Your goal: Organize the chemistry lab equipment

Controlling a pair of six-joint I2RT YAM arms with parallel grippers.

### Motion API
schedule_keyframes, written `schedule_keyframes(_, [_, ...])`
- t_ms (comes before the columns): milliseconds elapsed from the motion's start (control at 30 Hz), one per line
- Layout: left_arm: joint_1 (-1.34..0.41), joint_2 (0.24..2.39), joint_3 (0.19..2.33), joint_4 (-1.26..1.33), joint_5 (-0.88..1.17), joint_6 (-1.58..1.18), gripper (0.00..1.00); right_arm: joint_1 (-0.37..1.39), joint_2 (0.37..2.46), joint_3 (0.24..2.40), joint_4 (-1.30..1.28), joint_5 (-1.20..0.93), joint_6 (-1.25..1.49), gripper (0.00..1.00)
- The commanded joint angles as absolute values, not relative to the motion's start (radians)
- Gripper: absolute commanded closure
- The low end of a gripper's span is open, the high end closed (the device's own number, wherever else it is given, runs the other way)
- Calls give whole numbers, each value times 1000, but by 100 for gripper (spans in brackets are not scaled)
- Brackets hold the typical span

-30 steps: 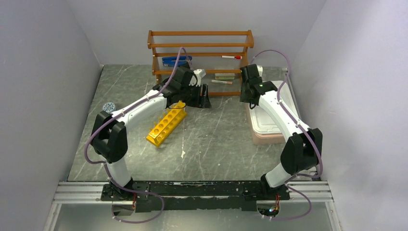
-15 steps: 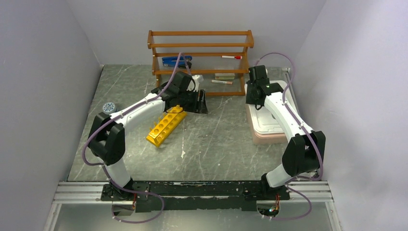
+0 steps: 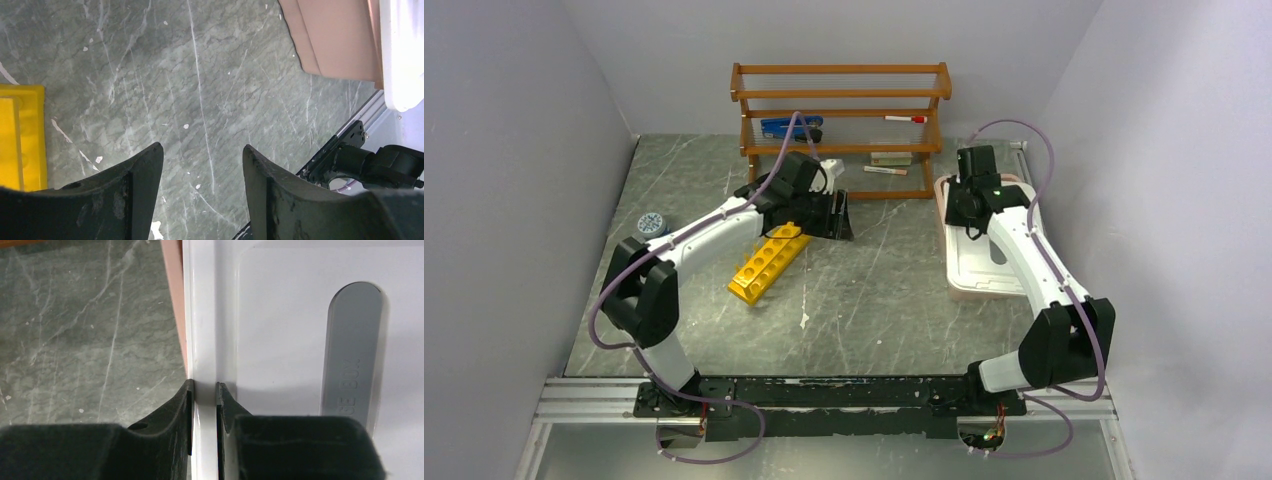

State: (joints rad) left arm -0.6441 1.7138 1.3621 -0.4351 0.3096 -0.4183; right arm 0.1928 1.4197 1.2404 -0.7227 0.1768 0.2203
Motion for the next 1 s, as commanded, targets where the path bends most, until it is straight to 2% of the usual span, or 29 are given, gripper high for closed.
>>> schedule_keyframes(0, [-637, 1669, 1343, -435, 337, -414, 37, 129, 1394, 1220, -698, 112, 134, 90])
schedule_keyframes(300, [-638, 1646, 1320, -442, 338, -414, 37, 120, 1460, 1242, -661, -79, 9, 92])
schedule_keyframes(533, [-638, 1617, 1316, -453, 330, -415, 37, 120, 1475, 1248, -663, -52, -6, 91])
schedule_keyframes(633, [-638, 1604, 1324, -461, 328, -414, 37, 120, 1469, 1238, -657, -36, -2, 81])
schedule_keyframes(833, [-638, 1547, 1362, -483, 306, -390, 30, 120, 1453, 1312, -709, -21, 105, 50])
schedule_keyframes(967, [-638, 1478, 1388, -524, 231, -359, 25, 120, 1366, 1322, -711, 67, 186, 42])
